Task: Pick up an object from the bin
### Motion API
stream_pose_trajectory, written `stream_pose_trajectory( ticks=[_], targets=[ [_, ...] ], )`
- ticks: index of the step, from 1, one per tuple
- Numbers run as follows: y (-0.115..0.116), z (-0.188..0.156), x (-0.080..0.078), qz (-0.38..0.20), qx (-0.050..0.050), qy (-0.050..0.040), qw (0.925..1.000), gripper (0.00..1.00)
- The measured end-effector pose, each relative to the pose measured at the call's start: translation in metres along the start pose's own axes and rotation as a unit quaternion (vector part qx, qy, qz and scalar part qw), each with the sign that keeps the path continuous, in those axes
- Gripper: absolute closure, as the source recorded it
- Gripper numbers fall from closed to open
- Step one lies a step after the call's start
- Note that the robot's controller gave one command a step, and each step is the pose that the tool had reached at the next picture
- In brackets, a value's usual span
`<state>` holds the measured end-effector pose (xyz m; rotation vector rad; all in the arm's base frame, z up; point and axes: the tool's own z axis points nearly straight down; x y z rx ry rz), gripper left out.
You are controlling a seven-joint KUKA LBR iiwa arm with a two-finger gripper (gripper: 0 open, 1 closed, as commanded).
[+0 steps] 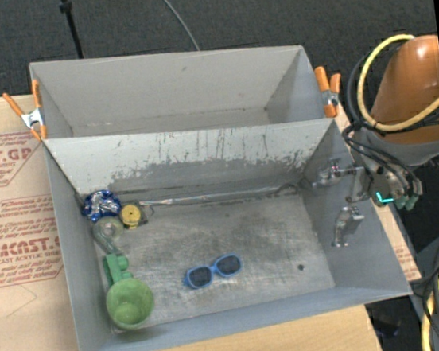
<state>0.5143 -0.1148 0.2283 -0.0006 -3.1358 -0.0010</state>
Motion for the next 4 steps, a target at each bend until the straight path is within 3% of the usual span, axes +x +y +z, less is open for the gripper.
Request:
stream_pose_trajectory(
  ticks=[1,2,3,4],
  targets=[
    [0.035,0.159,0.011,-0.176,0.000,-0.0051,0.9843,0.00],
    [0.109,0.094,0.026,-0.211,-0.001,-0.0059,0.9776,0.00],
    [0.173,0.159,0.000,-0.241,0.000,-0.0044,0.9705,0.00],
    [0.170,0.156,0.001,-0.238,0.001,-0.0046,0.9711,1.00]
  ],
)
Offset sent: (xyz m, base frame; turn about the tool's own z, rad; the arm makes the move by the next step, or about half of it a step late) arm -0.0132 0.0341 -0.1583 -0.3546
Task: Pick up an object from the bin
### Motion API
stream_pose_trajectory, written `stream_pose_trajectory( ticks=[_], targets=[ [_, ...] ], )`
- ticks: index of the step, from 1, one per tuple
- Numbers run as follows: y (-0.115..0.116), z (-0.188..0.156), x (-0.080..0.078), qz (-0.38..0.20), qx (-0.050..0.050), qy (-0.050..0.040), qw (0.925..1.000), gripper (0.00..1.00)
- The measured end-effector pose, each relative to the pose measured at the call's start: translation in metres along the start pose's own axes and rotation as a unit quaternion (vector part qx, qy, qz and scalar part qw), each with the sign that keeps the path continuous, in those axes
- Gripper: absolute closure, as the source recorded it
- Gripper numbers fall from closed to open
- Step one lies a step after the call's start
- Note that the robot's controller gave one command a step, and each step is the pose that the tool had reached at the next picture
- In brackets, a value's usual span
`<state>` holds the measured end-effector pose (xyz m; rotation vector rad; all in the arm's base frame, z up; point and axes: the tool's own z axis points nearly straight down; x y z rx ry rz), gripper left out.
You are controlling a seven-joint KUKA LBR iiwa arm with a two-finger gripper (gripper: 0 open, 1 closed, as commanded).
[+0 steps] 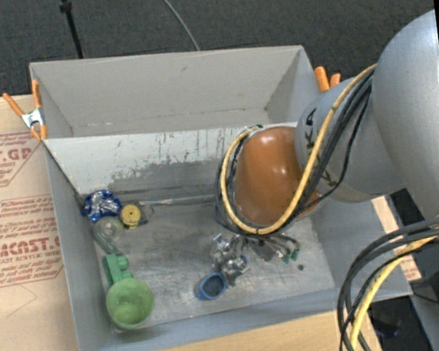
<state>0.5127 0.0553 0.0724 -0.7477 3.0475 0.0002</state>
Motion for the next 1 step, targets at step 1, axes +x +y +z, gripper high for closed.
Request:
stream_pose_trajectory(
  ticks=[1],
  targets=[
    [0.0069,-0.2069,-0.0319,-0.180,0.001,-0.0030,0.9836,1.00]
  ],
)
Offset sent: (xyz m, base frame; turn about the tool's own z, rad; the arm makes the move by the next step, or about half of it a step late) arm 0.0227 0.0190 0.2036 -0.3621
